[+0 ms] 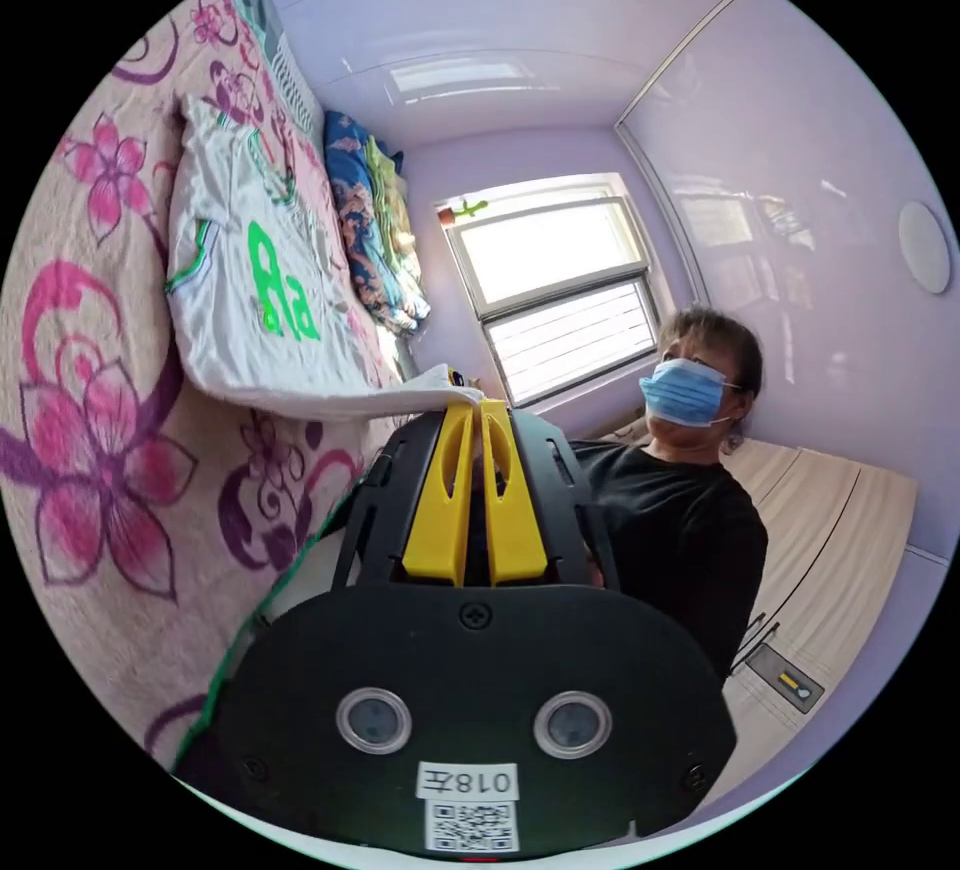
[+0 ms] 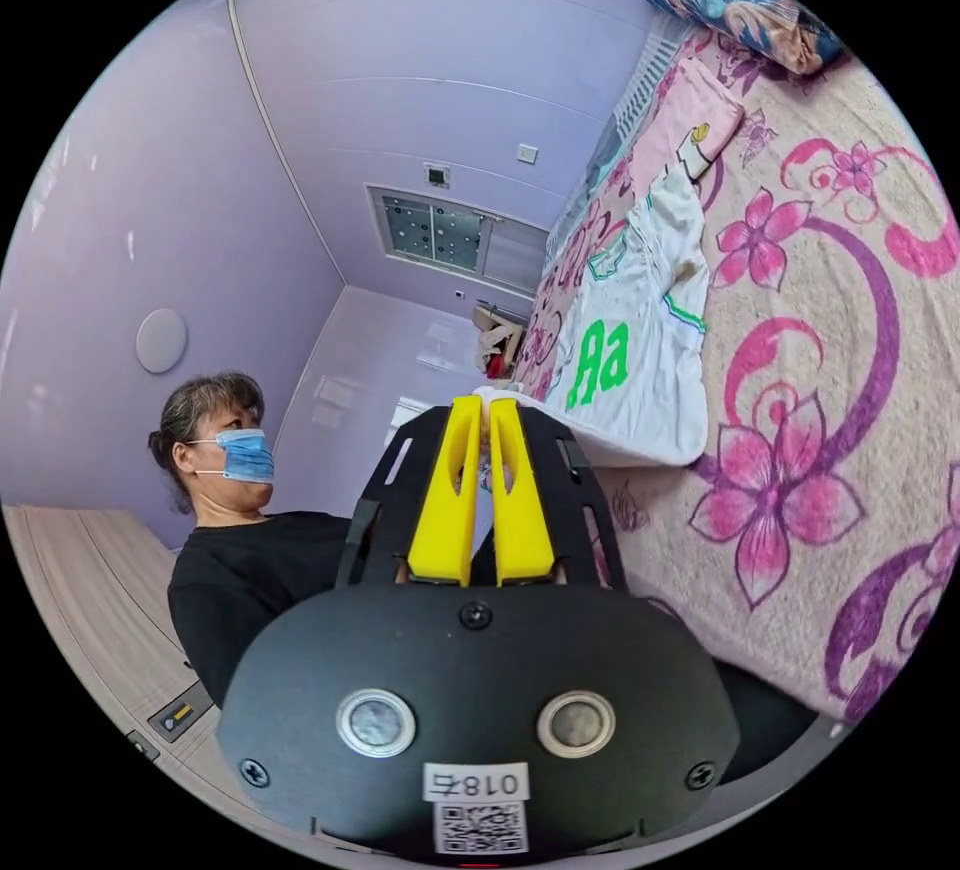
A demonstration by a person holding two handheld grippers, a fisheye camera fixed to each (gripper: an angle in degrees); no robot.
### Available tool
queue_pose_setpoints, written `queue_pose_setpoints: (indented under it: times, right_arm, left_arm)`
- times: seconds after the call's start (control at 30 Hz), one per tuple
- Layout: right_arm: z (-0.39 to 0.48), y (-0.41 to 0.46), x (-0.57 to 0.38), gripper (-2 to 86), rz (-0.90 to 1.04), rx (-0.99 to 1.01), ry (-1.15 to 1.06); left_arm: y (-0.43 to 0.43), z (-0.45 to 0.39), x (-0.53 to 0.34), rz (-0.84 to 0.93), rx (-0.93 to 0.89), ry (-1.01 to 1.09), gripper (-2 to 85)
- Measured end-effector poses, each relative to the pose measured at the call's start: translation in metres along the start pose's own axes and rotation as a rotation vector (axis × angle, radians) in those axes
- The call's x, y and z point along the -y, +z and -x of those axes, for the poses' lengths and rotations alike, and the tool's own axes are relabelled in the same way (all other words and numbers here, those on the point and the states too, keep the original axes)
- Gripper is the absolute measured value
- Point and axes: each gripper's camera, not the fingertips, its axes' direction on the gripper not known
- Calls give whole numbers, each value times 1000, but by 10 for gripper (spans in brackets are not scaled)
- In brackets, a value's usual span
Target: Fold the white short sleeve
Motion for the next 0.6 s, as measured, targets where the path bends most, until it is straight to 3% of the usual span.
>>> queue_pose_setpoints:
  times: [0.17, 0.3, 0.47, 0.6]
  right_arm:
    - [-33, 16, 135, 5, -78, 39, -25]
    - [-91, 43, 237, 6, -130, 37, 46]
    - [-178, 78, 312, 10, -171, -24, 261]
    - [-191, 84, 337, 20, -173, -32, 280]
  left_arm:
    - [-37, 37, 130, -180, -36, 12, -9]
    - [-55, 123, 223, -370, -79, -126, -9]
    - [-61, 202, 263, -485, -73, -333, -7]
    - [-71, 214, 282, -519, -84, -346, 14]
